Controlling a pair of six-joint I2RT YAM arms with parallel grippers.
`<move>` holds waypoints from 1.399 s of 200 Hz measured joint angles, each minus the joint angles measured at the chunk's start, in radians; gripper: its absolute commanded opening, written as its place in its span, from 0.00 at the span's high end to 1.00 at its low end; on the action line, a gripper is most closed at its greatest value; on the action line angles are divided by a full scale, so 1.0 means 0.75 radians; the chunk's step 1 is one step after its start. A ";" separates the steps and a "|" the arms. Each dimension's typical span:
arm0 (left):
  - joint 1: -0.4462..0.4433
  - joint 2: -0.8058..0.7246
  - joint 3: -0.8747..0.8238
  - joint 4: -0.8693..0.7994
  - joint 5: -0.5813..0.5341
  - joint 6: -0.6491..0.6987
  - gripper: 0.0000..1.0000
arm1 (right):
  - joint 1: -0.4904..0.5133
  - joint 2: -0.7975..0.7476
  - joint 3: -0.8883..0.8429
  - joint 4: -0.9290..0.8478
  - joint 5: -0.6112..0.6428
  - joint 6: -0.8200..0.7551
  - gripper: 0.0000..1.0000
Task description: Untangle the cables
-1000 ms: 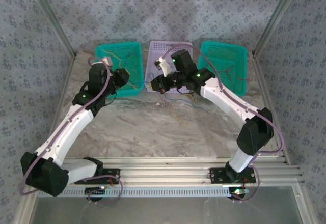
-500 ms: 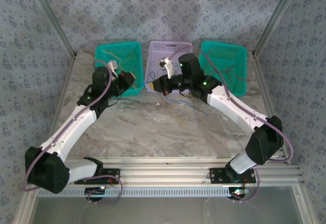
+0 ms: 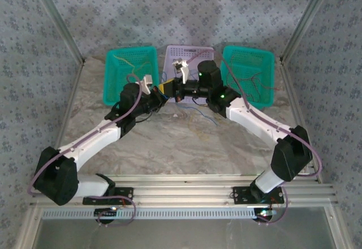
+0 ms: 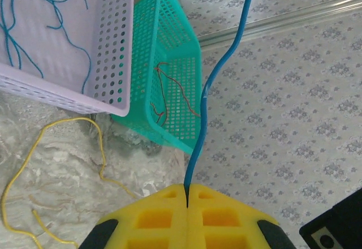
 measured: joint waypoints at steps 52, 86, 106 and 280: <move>-0.010 0.048 0.000 0.068 0.032 -0.020 0.80 | -0.010 -0.012 -0.029 0.009 0.033 -0.003 1.00; -0.042 0.039 0.000 0.003 0.162 0.055 0.51 | -0.011 -0.059 -0.062 0.042 0.070 -0.031 1.00; -0.009 -0.005 -0.002 -0.078 0.210 0.100 0.37 | -0.023 -0.115 -0.082 0.052 0.083 -0.037 1.00; 0.416 -0.414 0.270 -1.062 0.174 0.740 0.01 | -0.285 0.608 0.550 0.124 0.367 -0.057 1.00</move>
